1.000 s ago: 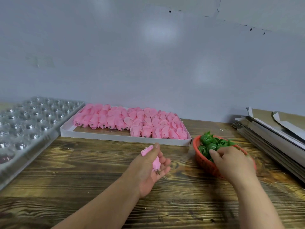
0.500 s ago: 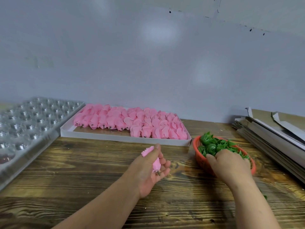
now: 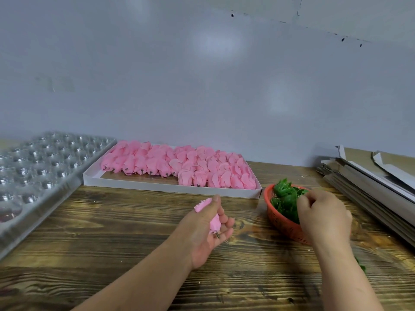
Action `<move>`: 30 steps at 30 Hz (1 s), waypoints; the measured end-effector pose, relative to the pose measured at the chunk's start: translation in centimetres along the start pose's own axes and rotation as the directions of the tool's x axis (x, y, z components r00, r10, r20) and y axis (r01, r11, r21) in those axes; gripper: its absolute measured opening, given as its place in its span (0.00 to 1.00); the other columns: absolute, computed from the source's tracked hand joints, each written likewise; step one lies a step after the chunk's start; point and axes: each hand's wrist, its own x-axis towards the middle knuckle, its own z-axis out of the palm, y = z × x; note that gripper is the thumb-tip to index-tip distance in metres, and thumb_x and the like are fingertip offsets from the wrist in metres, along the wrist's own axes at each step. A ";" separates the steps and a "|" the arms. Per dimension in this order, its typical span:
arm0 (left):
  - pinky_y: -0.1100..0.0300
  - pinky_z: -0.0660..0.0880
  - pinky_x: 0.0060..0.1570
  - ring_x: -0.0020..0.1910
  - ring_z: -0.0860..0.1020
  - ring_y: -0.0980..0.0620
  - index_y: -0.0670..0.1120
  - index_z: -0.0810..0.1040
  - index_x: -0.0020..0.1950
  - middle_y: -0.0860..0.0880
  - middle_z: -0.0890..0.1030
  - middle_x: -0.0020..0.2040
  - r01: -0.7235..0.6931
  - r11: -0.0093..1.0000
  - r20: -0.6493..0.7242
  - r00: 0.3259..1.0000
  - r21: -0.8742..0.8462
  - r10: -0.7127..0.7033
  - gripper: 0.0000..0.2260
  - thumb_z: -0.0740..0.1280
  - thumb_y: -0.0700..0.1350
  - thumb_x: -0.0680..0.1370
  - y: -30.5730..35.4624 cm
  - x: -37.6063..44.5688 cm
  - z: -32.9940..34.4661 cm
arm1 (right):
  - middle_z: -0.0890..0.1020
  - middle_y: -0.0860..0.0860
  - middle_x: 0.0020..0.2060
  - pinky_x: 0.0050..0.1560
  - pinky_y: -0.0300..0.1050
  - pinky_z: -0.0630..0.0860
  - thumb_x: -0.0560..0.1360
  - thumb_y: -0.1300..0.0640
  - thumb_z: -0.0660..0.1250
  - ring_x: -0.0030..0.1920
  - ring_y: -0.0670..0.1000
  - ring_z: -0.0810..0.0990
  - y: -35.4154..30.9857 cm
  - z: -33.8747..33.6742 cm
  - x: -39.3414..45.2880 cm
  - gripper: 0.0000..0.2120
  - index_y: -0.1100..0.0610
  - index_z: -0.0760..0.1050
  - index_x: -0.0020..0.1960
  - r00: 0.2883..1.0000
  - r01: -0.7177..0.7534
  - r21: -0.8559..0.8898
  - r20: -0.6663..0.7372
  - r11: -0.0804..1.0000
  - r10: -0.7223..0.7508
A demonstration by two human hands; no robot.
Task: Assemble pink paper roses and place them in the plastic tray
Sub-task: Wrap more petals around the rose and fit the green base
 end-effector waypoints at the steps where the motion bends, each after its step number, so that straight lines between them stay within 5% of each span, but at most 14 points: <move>1: 0.53 0.78 0.46 0.31 0.81 0.52 0.43 0.77 0.35 0.47 0.78 0.29 -0.001 1.000 0.000 1.000 -0.004 0.001 0.12 0.68 0.49 0.75 0.0 0.0 0.0 | 0.77 0.56 0.33 0.44 0.51 0.69 0.73 0.60 0.62 0.40 0.61 0.74 -0.1 0.0 0.0 0.10 0.60 0.76 0.34 0.999 0.015 0.086 -0.048 0.996 -0.011; 7: 0.52 0.78 0.44 0.30 0.81 0.52 0.44 0.77 0.35 0.47 0.77 0.29 -0.014 0.999 -0.016 1.000 -0.035 0.014 0.13 0.68 0.49 0.76 0.1 0.0 0.1 | 0.78 0.57 0.35 0.37 0.44 0.67 0.76 0.62 0.63 0.37 0.51 0.73 -0.4 0.0 -0.2 0.09 0.63 0.78 0.39 0.997 -0.071 0.565 0.049 0.822 0.052; 11: 0.53 0.78 0.43 0.30 0.81 0.52 0.44 0.77 0.34 0.47 0.77 0.29 -0.022 1.000 0.006 1.000 -0.012 0.022 0.13 0.68 0.50 0.75 0.1 0.0 0.2 | 0.73 0.52 0.28 0.36 0.43 0.66 0.75 0.62 0.64 0.33 0.49 0.69 -0.6 -0.2 -0.3 0.11 0.61 0.76 0.35 0.961 -0.277 0.786 0.237 0.553 0.145; 15: 0.55 0.79 0.41 0.32 0.81 0.52 0.43 0.79 0.37 0.47 0.78 0.30 -0.041 0.999 0.053 0.998 0.027 0.040 0.12 0.68 0.50 0.75 0.0 -0.1 0.1 | 0.74 0.47 0.22 0.34 0.42 0.65 0.76 0.66 0.62 0.31 0.49 0.68 -0.9 0.0 -0.4 0.12 0.60 0.75 0.35 0.942 -0.333 0.882 0.325 0.334 0.081; 19: 0.57 0.78 0.41 0.32 0.80 0.54 0.44 0.81 0.50 0.49 0.77 0.30 -0.107 0.987 0.103 0.990 0.121 0.094 0.10 0.65 0.49 0.78 -0.1 -0.3 0.2 | 0.72 0.49 0.22 0.27 0.34 0.68 0.74 0.69 0.62 0.26 0.46 0.68 -1.5 0.1 -1.1 0.20 0.55 0.74 0.26 0.937 -0.183 0.896 0.284 0.405 -0.205; 23: 0.60 0.78 0.40 0.33 0.79 0.55 0.55 0.78 0.59 0.50 0.77 0.31 -0.212 0.945 0.248 0.957 0.248 0.150 0.14 0.65 0.53 0.74 0.2 -0.8 0.3 | 0.74 0.45 0.26 0.33 0.32 0.66 0.74 0.71 0.64 0.29 0.40 0.70 -1.9 0.4 -1.7 0.20 0.52 0.73 0.29 0.790 0.129 0.774 0.297 0.619 -0.537; 26: 0.64 0.76 0.36 0.33 0.79 0.55 0.56 0.78 0.58 0.51 0.78 0.32 -0.270 0.887 0.277 0.946 0.376 0.171 0.09 0.62 0.51 0.80 0.1 -0.9 0.3 | 0.75 0.46 0.30 0.38 0.33 0.67 0.73 0.71 0.65 0.33 0.41 0.72 -2.2 0.5 -2.1 0.17 0.53 0.73 0.33 0.727 0.274 0.697 0.301 0.663 -0.617; 30: 0.62 0.77 0.39 0.34 0.80 0.55 0.46 0.80 0.49 0.51 0.79 0.32 -0.264 0.872 0.238 0.955 0.412 0.177 0.09 0.62 0.48 0.81 -0.1 -0.6 0.2 | 0.75 0.48 0.31 0.38 0.34 0.68 0.74 0.68 0.65 0.35 0.44 0.73 -2.6 0.9 -2.7 0.13 0.55 0.74 0.34 0.746 0.321 0.670 0.257 0.669 -0.614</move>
